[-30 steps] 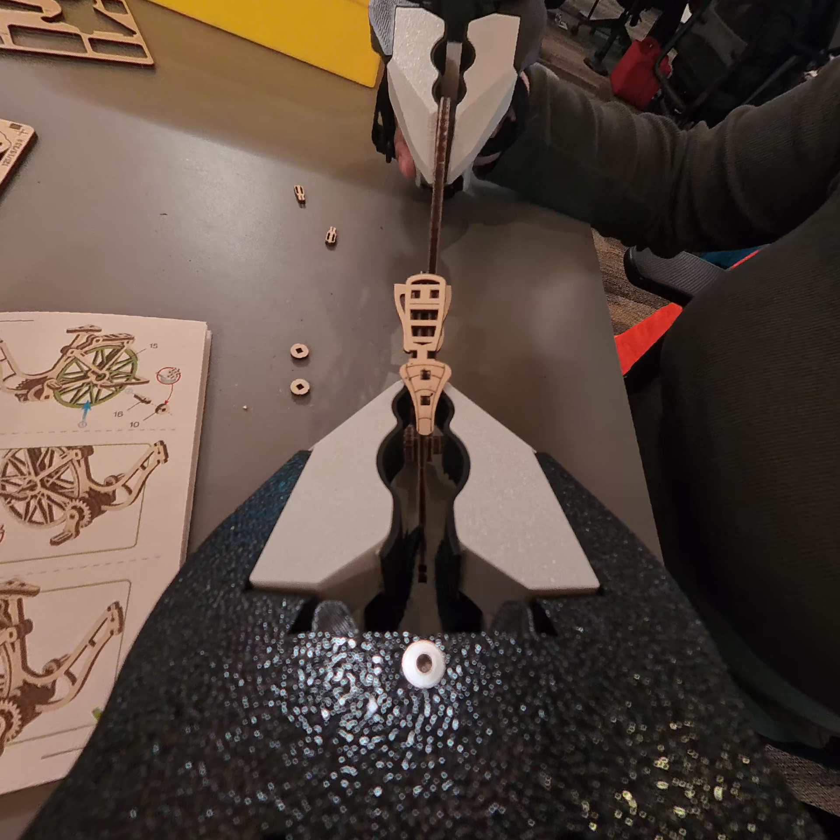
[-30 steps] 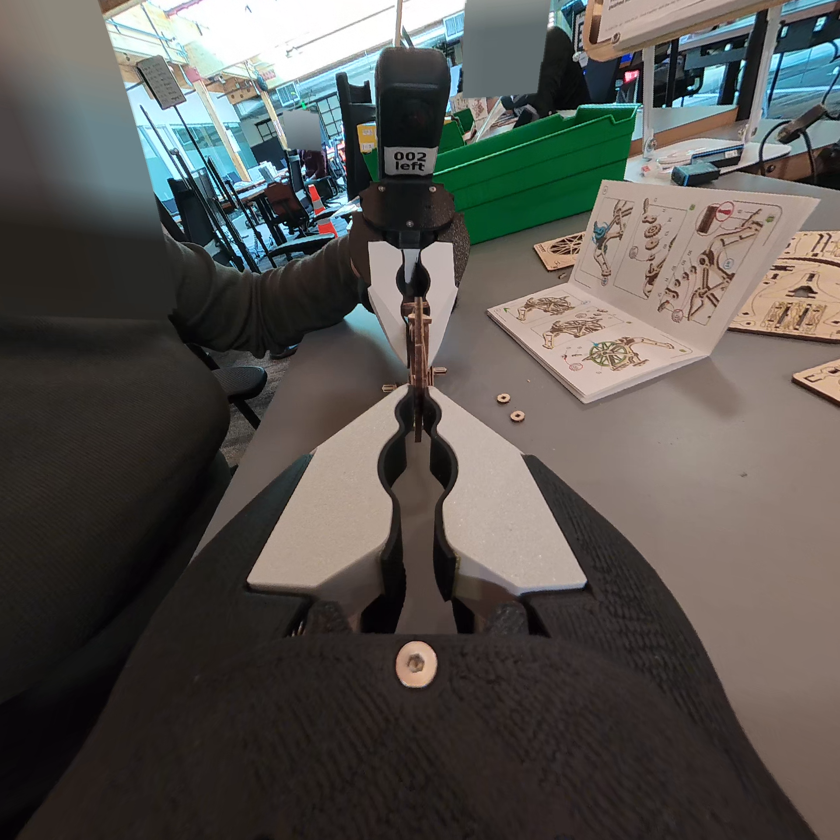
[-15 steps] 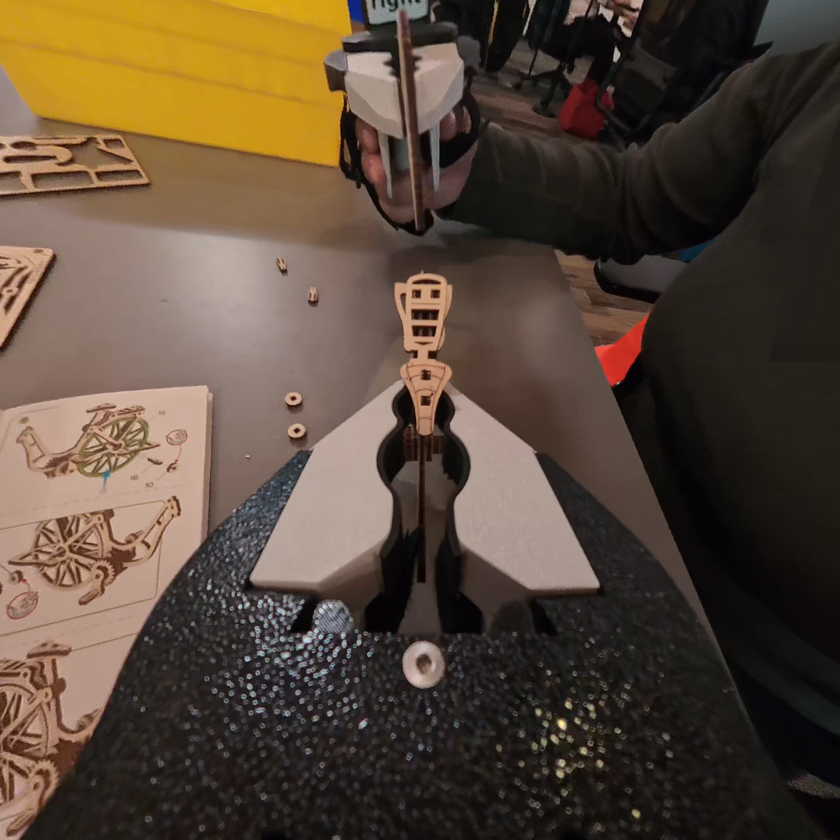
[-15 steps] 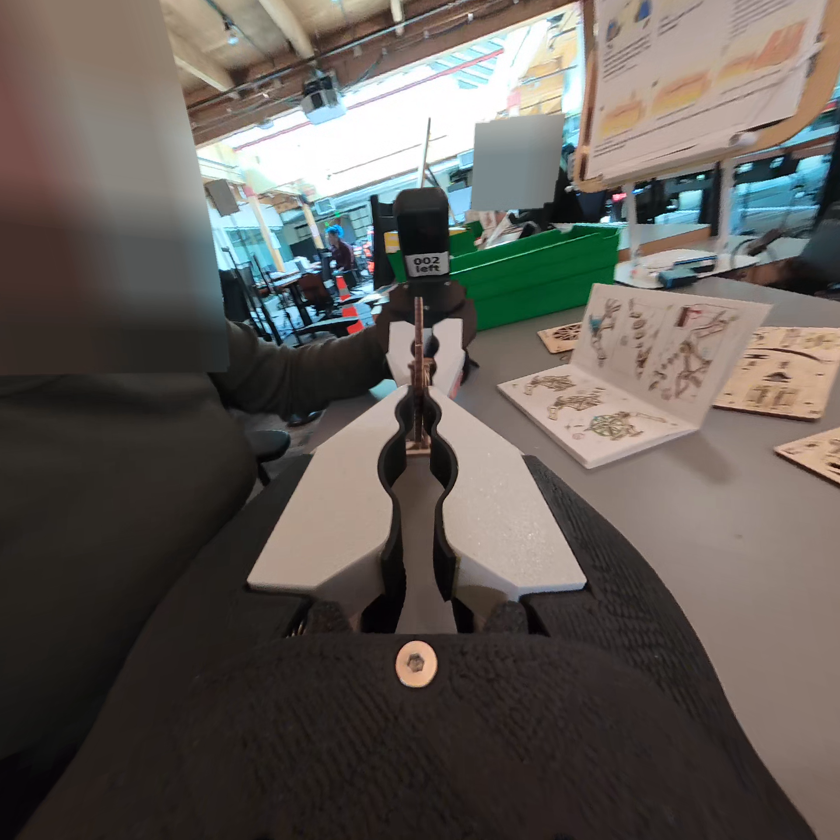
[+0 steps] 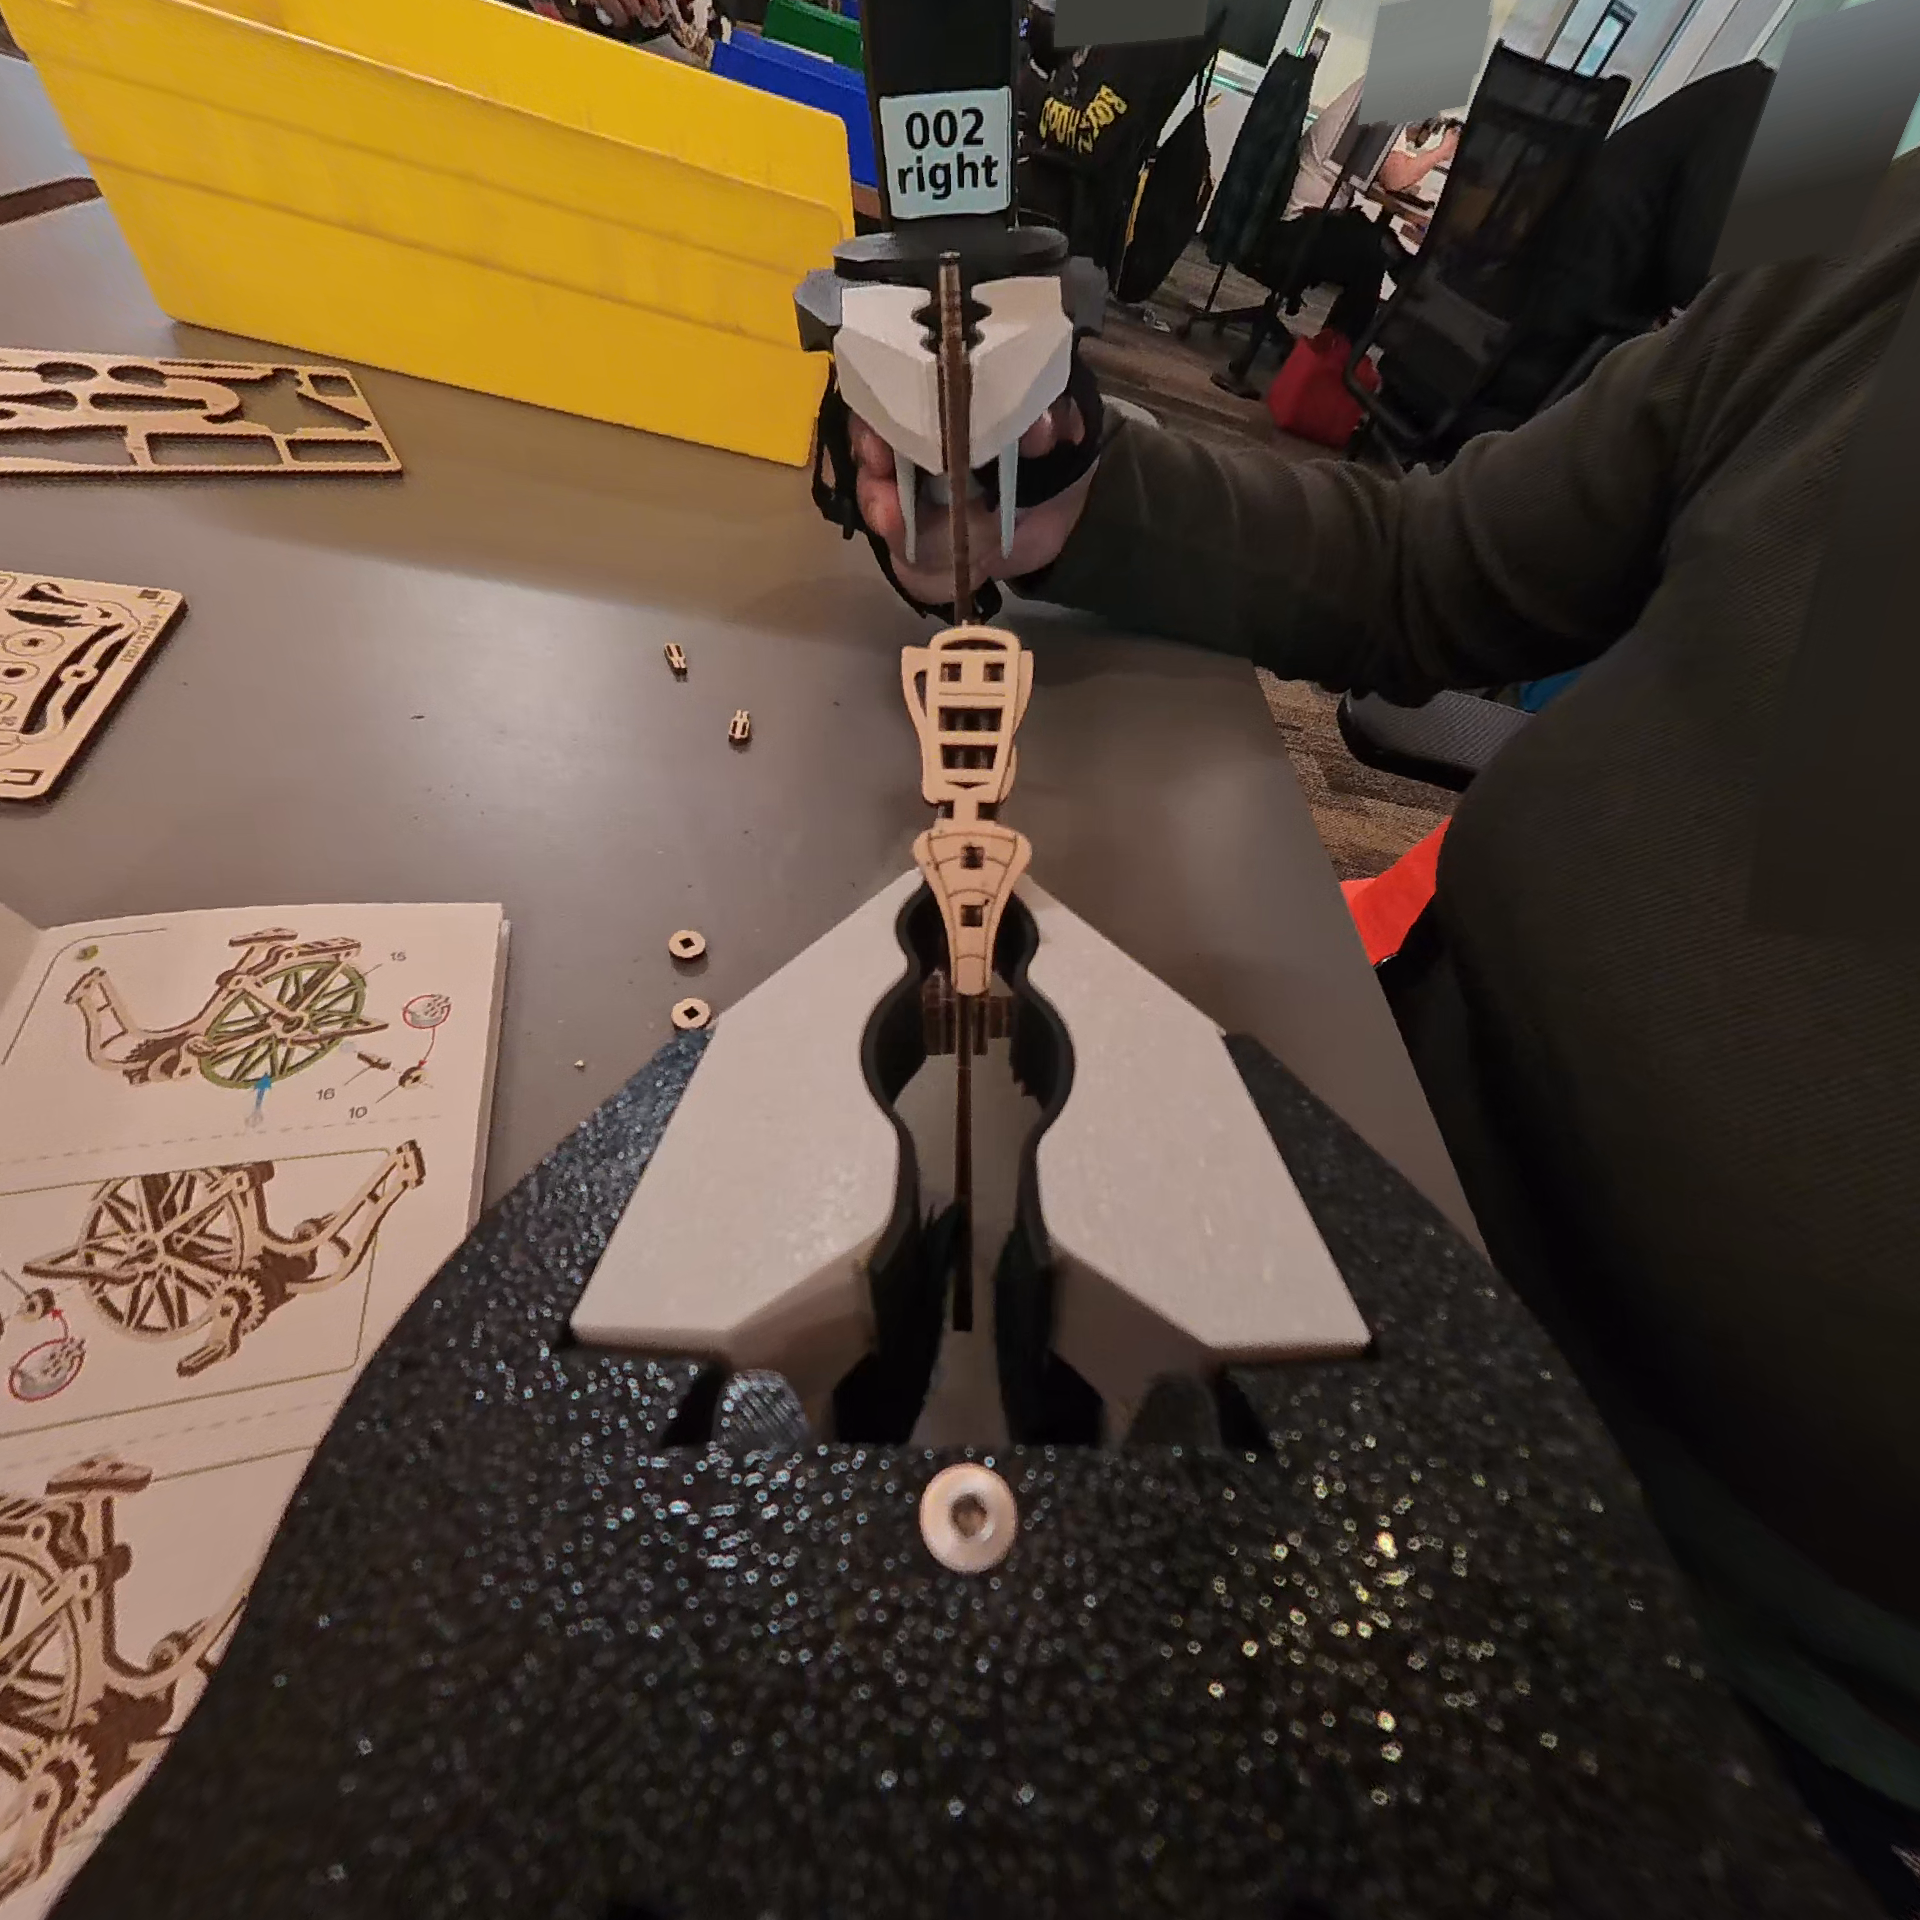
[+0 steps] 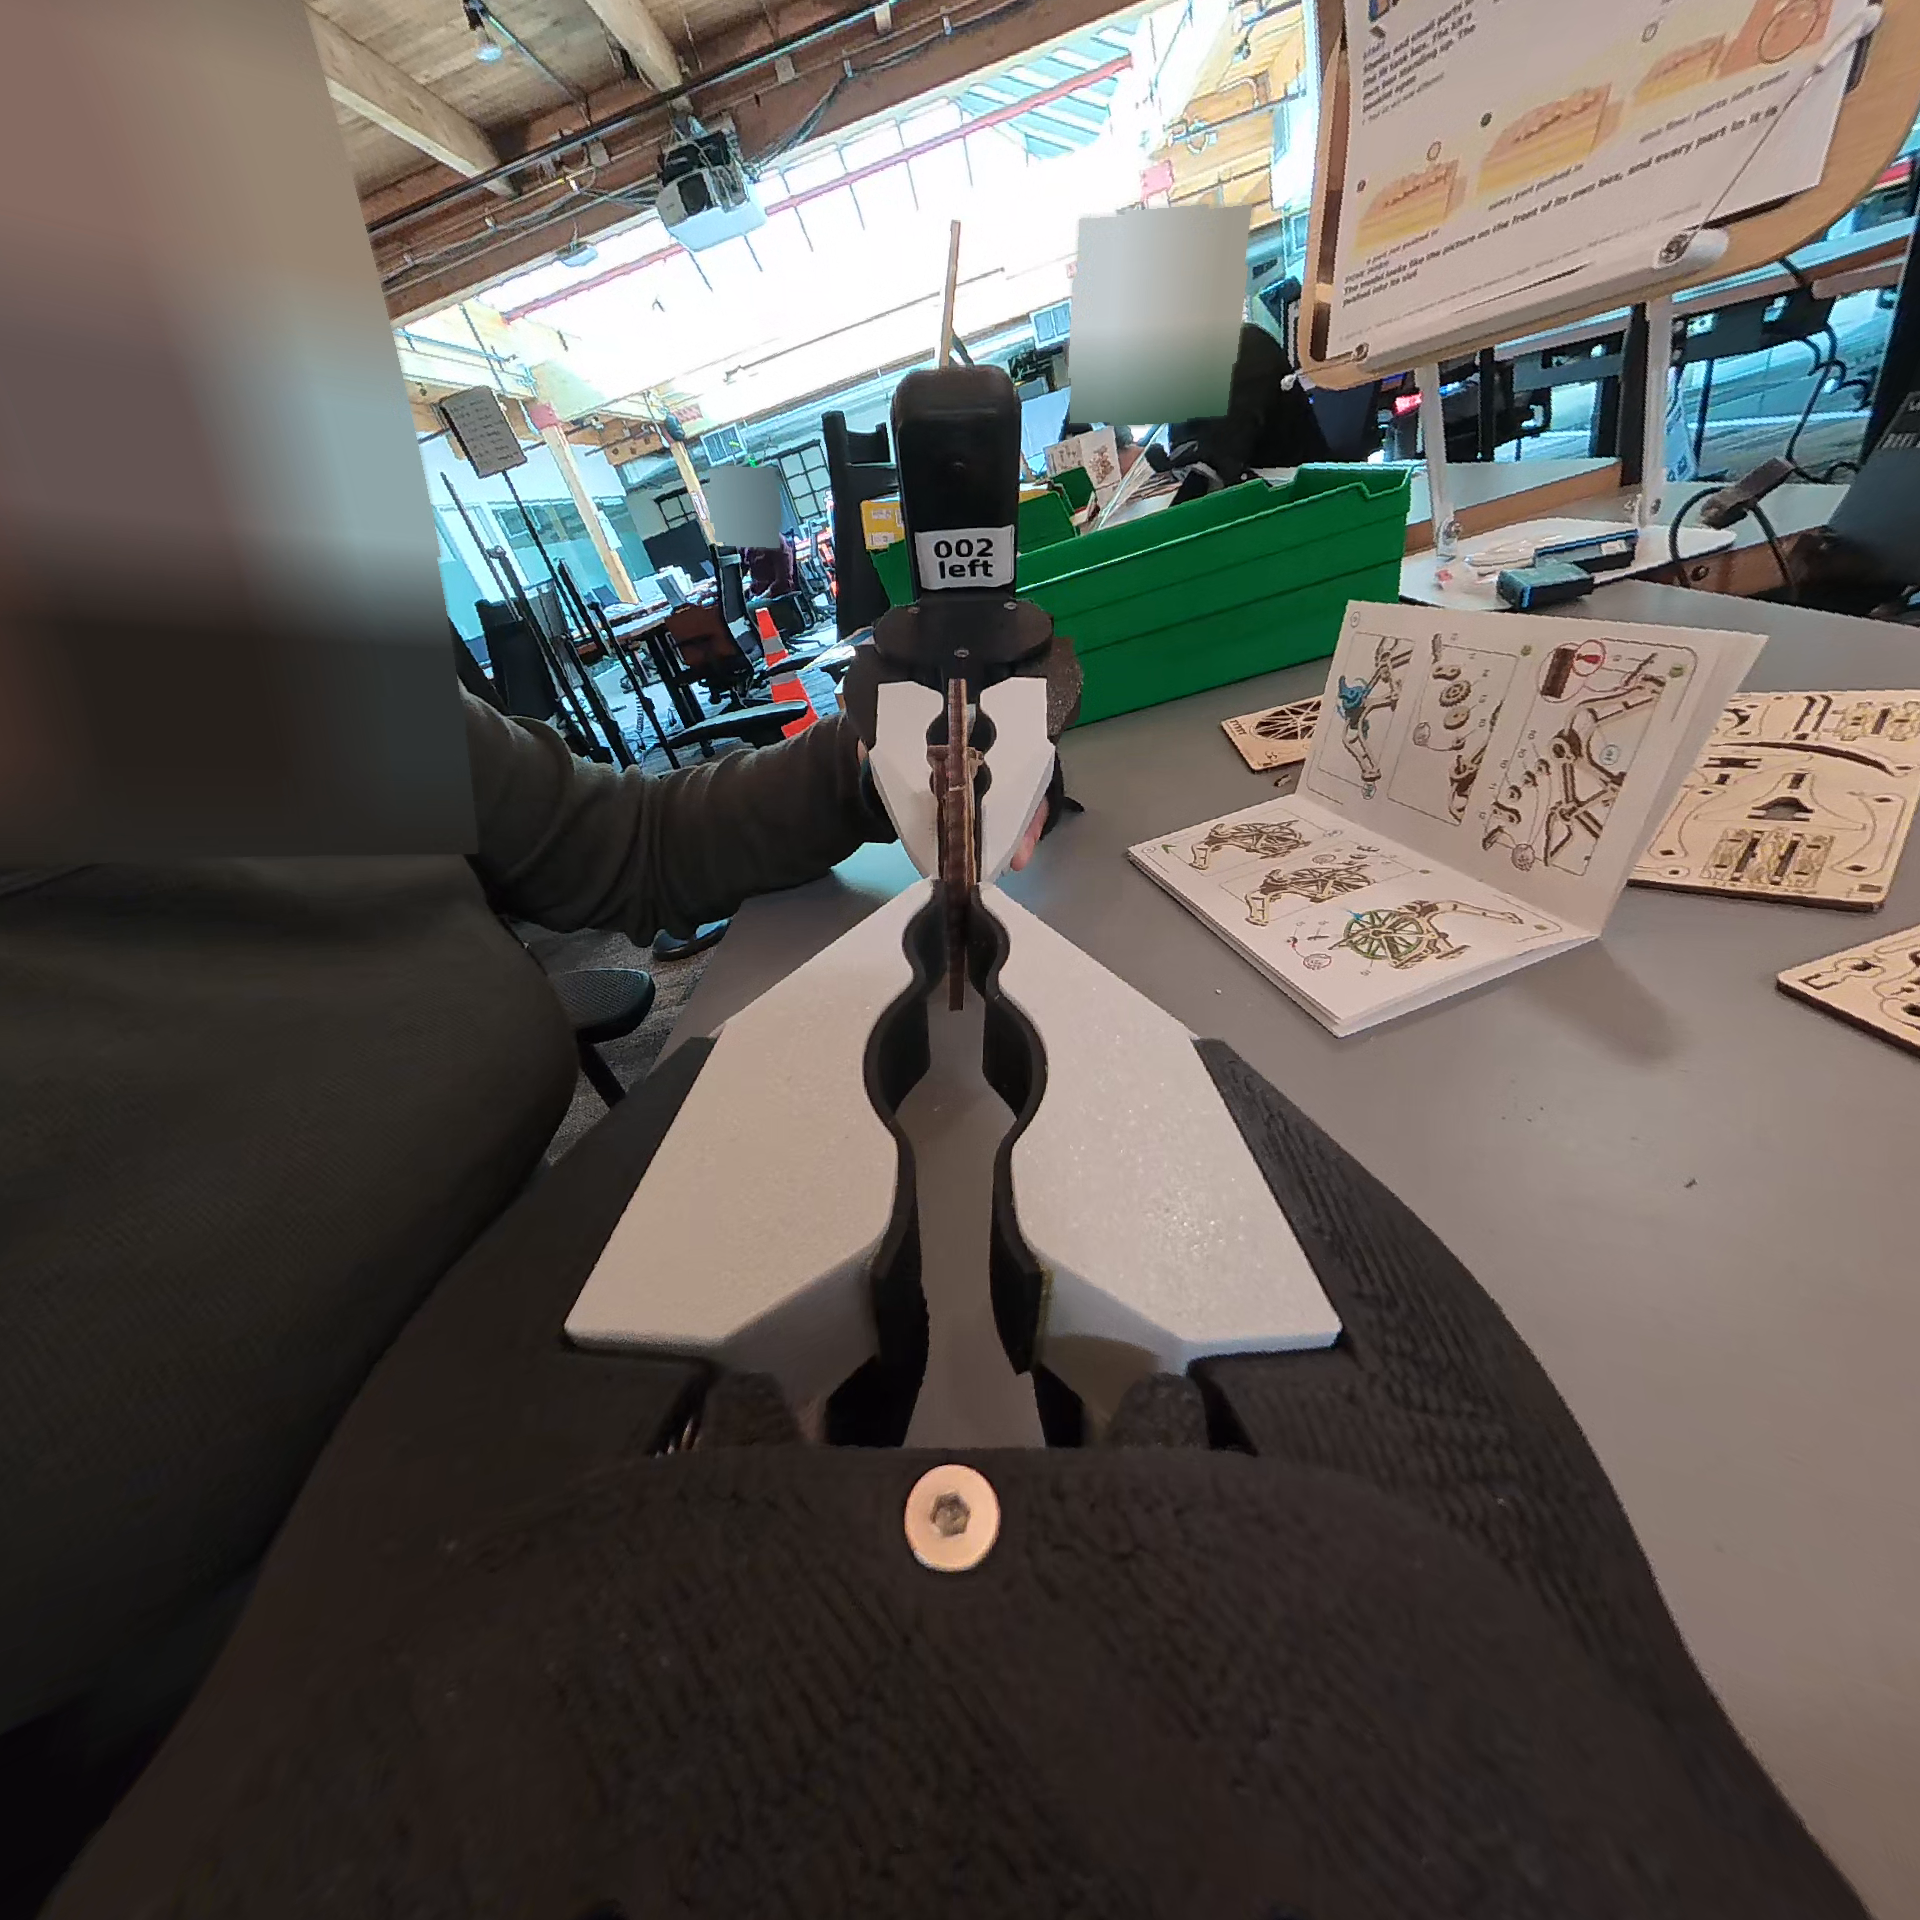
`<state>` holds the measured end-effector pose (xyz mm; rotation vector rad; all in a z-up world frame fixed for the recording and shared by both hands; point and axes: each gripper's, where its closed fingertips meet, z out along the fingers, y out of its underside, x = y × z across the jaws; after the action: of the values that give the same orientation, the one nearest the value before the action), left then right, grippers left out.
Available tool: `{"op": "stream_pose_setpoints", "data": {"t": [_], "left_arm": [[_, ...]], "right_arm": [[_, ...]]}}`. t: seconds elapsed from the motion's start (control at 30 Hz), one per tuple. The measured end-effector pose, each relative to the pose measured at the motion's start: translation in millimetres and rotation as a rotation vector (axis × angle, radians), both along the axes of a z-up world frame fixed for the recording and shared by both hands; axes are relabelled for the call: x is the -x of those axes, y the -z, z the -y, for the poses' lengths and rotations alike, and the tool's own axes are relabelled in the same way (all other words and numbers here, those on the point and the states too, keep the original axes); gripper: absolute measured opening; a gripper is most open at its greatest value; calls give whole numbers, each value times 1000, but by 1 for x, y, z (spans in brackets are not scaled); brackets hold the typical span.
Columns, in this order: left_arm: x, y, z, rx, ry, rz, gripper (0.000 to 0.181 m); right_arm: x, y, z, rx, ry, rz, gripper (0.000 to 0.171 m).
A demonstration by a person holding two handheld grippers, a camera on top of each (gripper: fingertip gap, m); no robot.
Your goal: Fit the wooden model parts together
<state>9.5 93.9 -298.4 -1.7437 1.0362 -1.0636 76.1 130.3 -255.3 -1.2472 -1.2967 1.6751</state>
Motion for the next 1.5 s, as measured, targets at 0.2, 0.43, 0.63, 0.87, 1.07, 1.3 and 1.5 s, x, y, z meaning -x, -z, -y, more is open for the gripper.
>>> {"op": "stream_pose_setpoints", "data": {"t": [0.2, 0.43, 0.63, 0.87, 1.07, 1.3, 1.5], "left_arm": [[-1, -1, 1, -3, 8, 4, 7], [-2, 0, 2, -2, 14, -1, 8], [-1, -1, 0, -28, -3, -12, 7], [0, 4, -2, -50, -14, -55, 7], [-1, 6, -2, -46, -11, -61, 8], [-2, 6, -1, -47, -7, -67, 7], [-4, 6, 3, -89, 12, -87, 7]], "right_arm": [[-2, -6, 5, -51, -18, -66, 0], [-3, -7, 3, -121, 17, -83, 0], [-4, -11, -1, -122, 45, -106, 0], [-3, -3, -29, -1087, 521, -34, 0], [-4, 1, -35, -1547, 652, 46, 0], [-7, -1, -36, -1585, 673, 52, 0], [-7, -4, -34, -1456, 659, 14, 0]]}}
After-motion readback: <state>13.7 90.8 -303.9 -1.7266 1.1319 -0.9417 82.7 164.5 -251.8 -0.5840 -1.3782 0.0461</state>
